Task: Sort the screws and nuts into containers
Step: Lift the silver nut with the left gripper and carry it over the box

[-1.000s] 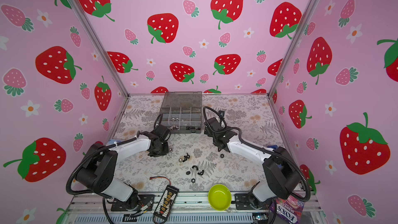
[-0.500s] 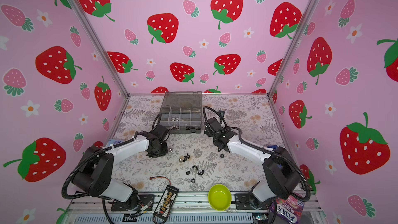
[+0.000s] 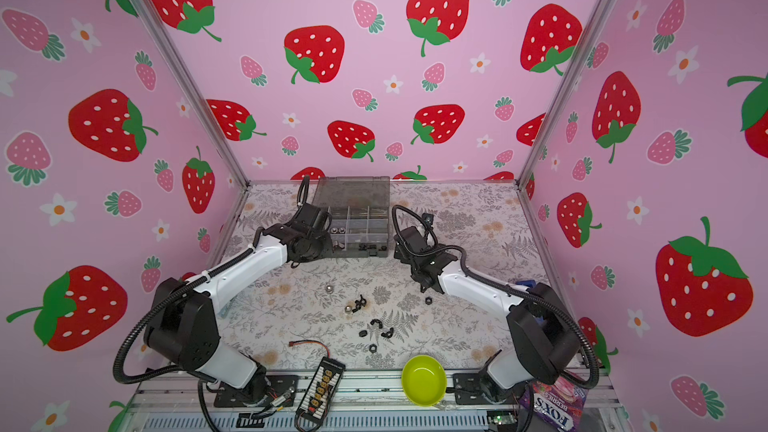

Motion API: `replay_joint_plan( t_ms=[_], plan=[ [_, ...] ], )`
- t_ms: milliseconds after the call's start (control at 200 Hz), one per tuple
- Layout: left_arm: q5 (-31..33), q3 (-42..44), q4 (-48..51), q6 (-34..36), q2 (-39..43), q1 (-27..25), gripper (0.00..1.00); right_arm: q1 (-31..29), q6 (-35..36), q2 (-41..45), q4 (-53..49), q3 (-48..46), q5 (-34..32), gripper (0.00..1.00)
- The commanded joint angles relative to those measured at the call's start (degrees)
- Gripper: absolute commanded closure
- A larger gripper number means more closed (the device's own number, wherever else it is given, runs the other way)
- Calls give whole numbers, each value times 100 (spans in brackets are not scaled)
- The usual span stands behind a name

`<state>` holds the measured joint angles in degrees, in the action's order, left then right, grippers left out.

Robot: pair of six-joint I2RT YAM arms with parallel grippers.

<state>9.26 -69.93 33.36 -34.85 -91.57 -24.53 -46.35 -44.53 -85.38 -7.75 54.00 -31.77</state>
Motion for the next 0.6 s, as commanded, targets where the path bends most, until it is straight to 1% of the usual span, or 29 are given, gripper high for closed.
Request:
replay_joint_plan(
  t_ms=[0,290,595],
  plan=[
    [240,-637,-51,321,-421,66,79,16,-138,47,-18,-25,-149,0],
    [-67,-2043,-23,687,-1629,345,79,20,-92,47,-38,2,-136,0],
    [-403,-3010,198,816,-2765,491,80,20,-91,27,-49,32,-89,0]
  ],
)
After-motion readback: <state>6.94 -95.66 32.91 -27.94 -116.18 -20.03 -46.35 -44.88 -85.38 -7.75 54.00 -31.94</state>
